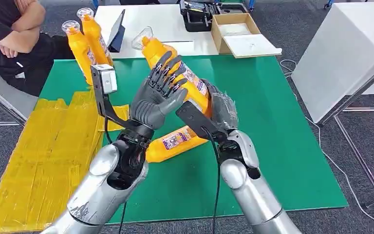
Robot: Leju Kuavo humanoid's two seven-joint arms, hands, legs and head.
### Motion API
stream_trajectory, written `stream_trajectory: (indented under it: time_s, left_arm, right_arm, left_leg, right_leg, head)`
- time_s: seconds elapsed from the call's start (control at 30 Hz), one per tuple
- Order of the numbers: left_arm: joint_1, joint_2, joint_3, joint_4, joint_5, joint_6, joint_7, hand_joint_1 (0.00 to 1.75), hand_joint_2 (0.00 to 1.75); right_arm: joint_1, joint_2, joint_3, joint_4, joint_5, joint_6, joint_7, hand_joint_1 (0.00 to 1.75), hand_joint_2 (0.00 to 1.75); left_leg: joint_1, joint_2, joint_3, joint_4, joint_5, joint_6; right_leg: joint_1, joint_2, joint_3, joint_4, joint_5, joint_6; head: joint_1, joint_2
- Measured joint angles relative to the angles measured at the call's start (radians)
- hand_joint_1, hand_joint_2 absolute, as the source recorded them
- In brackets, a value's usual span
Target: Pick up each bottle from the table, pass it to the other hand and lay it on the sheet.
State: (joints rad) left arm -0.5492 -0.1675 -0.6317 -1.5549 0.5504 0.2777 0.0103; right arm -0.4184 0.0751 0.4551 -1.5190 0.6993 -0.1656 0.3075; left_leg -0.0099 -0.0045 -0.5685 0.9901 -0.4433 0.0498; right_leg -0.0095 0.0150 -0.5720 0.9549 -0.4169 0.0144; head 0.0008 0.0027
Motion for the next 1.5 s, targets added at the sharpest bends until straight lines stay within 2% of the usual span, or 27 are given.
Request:
stream_trajectory:
  time_s: [0.13,0.33,0.57,0.93,1.2,1.5]
  left_arm:
    - [-0.004,0.000,0.059,0.004,-0.045,0.025,-0.022,0.00,1.75]
    - [-0.003,0.013,0.163,0.022,-0.116,0.051,-0.051,0.00,1.75]
    - [-0.001,0.016,0.224,0.077,-0.119,0.052,-0.056,0.00,1.75]
    - [0.000,0.015,0.239,0.096,-0.118,0.046,-0.055,0.00,1.75]
    - [-0.013,-0.009,0.213,0.108,-0.100,0.040,-0.032,0.00,1.75]
    - [-0.038,-0.019,0.167,0.128,-0.042,0.045,-0.012,0.00,1.75]
  right_arm:
    - [0.000,0.000,-0.047,-0.002,0.019,-0.021,0.009,1.75,1.75]
    - [0.019,-0.003,-0.151,-0.078,0.004,-0.012,-0.049,1.75,1.75]
    - [0.027,-0.002,-0.160,-0.139,0.002,-0.005,-0.064,1.75,1.75]
    - [0.031,-0.002,-0.160,-0.152,-0.002,-0.002,-0.065,1.75,1.75]
    - [0.021,-0.003,-0.154,-0.111,0.029,-0.010,-0.039,1.75,1.75]
    - [0.023,-0.016,-0.084,-0.034,0.175,-0.056,-0.019,1.75,1.75]
  left_leg:
    - [0.000,0.000,0.000,0.000,0.000,0.000]
    - [0.000,0.000,0.000,0.000,0.000,0.000]
    - [0.000,0.000,0.000,0.000,0.000,0.000]
    - [0.000,0.000,0.000,0.000,0.000,0.000]
    - [0.000,0.000,0.000,0.000,0.000,0.000]
    - [0.000,0.000,0.000,0.000,0.000,0.000]
  right_leg:
    - [0.000,0.000,0.000,0.000,0.000,0.000]
    - [0.000,0.000,0.000,0.000,0.000,0.000]
    - [0.000,0.000,0.000,0.000,0.000,0.000]
    - [0.000,0.000,0.000,0.000,0.000,0.000]
    - [0.000,0.000,0.000,0.000,0.000,0.000]
    - [0.000,0.000,0.000,0.000,0.000,0.000]
  head:
    - [0.000,0.000]
    - [0.000,0.000]
    - [0.000,0.000]
    - [0.000,0.000]
    - [0.000,0.000]
    - [0.000,0.000]
